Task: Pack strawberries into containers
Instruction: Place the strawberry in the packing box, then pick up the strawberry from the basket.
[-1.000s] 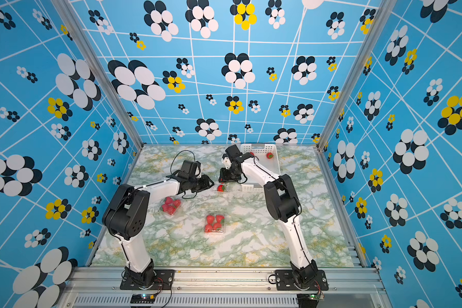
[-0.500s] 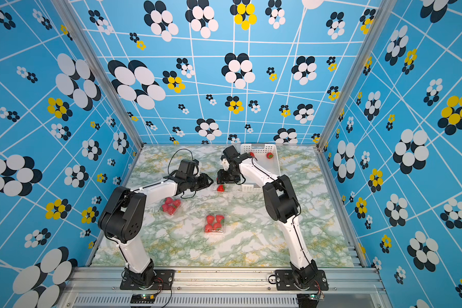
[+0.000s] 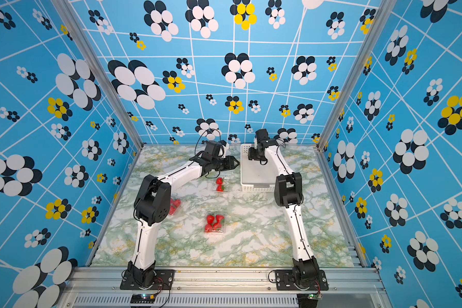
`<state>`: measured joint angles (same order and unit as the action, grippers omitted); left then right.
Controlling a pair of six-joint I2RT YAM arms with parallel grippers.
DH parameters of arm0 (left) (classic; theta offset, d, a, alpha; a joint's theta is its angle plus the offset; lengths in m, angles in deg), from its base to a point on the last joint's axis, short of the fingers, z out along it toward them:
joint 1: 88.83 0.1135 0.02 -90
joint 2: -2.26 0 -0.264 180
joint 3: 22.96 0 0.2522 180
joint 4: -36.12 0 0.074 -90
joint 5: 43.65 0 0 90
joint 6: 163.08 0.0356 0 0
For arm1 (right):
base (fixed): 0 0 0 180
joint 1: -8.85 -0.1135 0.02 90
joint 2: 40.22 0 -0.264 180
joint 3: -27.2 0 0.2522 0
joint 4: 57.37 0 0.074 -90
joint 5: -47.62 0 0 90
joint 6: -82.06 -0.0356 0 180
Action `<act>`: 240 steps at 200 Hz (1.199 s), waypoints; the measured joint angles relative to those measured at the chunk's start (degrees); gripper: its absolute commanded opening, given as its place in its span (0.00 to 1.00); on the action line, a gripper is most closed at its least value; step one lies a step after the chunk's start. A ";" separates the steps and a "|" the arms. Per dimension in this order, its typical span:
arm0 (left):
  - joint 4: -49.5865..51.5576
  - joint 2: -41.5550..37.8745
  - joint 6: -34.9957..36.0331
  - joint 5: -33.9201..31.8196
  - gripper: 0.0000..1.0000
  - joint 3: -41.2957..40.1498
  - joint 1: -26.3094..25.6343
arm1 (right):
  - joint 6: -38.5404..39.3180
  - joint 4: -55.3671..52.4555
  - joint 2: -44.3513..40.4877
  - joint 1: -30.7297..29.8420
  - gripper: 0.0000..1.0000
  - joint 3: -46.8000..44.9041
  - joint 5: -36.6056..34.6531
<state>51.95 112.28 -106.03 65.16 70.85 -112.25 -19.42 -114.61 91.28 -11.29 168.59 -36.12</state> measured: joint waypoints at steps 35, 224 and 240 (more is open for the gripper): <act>1.46 7.08 0.70 0.04 0.53 9.44 -2.84 | 0.11 -3.06 10.95 7.23 0.54 15.34 -0.13; 10.47 23.45 2.60 2.19 0.58 28.37 -7.43 | -2.32 0.48 28.28 7.56 0.62 28.06 0.02; 11.30 24.52 2.58 2.38 0.58 29.86 -7.48 | -3.34 1.14 29.31 7.58 0.62 28.44 0.31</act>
<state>63.25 136.80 -103.45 67.54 100.71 -119.73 -22.77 -113.48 120.59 -3.71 197.03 -35.81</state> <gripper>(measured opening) 0.576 0.617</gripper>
